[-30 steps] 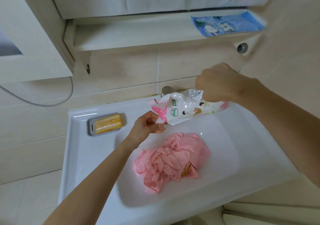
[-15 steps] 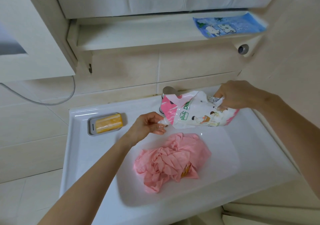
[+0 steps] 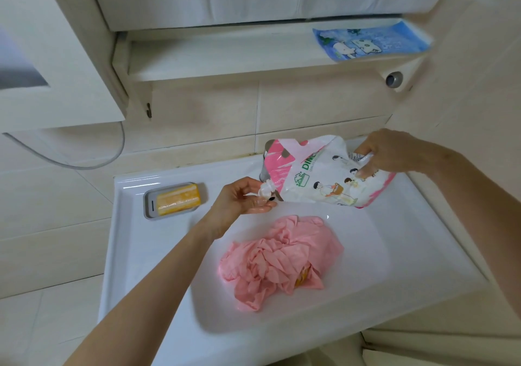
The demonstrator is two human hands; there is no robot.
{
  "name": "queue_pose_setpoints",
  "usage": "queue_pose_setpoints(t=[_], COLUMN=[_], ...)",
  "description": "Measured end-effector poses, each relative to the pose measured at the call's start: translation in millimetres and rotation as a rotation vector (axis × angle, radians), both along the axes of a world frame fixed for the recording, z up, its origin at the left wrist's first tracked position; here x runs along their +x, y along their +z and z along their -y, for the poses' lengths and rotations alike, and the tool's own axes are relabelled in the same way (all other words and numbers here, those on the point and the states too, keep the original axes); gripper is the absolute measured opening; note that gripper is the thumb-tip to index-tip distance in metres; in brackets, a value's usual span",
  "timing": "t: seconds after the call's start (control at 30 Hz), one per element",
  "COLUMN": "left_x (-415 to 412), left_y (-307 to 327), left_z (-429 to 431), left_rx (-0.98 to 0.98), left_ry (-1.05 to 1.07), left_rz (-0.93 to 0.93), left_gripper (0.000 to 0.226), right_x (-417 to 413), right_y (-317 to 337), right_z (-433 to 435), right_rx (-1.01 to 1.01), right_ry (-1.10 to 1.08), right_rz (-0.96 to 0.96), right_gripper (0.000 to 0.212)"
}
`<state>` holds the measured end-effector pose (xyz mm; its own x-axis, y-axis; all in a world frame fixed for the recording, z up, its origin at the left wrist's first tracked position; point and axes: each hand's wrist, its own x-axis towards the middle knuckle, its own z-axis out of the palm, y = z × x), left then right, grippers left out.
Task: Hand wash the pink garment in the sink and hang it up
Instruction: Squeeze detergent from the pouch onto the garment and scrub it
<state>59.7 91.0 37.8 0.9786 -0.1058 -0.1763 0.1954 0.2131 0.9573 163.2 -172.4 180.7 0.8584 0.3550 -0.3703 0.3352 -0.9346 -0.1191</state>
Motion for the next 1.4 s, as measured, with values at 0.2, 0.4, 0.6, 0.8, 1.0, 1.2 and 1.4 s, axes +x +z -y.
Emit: queue_pose_setpoints(t=[0.2, 0.4, 0.6, 0.8, 1.0, 1.2, 1.4], left_x=[-2.0, -2.2, 0.1, 1.0, -0.5, 0.1, 0.7], left_y=[1.2, 0.0, -1.5, -3.3, -6.0, -9.6, -16.8], left_z=[1.0, 10.5, 10.0, 7.1, 6.1, 15.2, 19.7], left_rx=[0.016, 0.089, 0.095, 0.058, 0.037, 0.04, 0.059], left_ry=[0.039, 0.039, 0.061, 0.081, 0.086, 0.081, 0.069], left_rz=[-0.007, -0.014, -0.019, -0.017, -0.025, -0.043, -0.065], left_gripper=[0.019, 0.016, 0.014, 0.014, 0.015, 0.016, 0.02], right_x=[-5.3, -17.3, -31.3, -35.8, -40.1, -41.6, -42.6], right_y=[13.4, 31.8, 55.4, 63.3, 65.0, 64.3, 57.1], right_z=[-8.2, -35.0, -66.7, -83.4, -86.3, -89.5, -87.9], right_rx=[-0.083, -0.325, -0.48, -0.535, -0.568, -0.604, -0.618], right_ry=[0.045, 0.24, 0.414, 0.468, 0.485, 0.509, 0.572], right_rz=[0.071, 0.293, 0.447, 0.491, 0.468, 0.474, 0.486], right_gripper=[0.01, 0.027, 0.019, 0.024, 0.015, 0.013, 0.004])
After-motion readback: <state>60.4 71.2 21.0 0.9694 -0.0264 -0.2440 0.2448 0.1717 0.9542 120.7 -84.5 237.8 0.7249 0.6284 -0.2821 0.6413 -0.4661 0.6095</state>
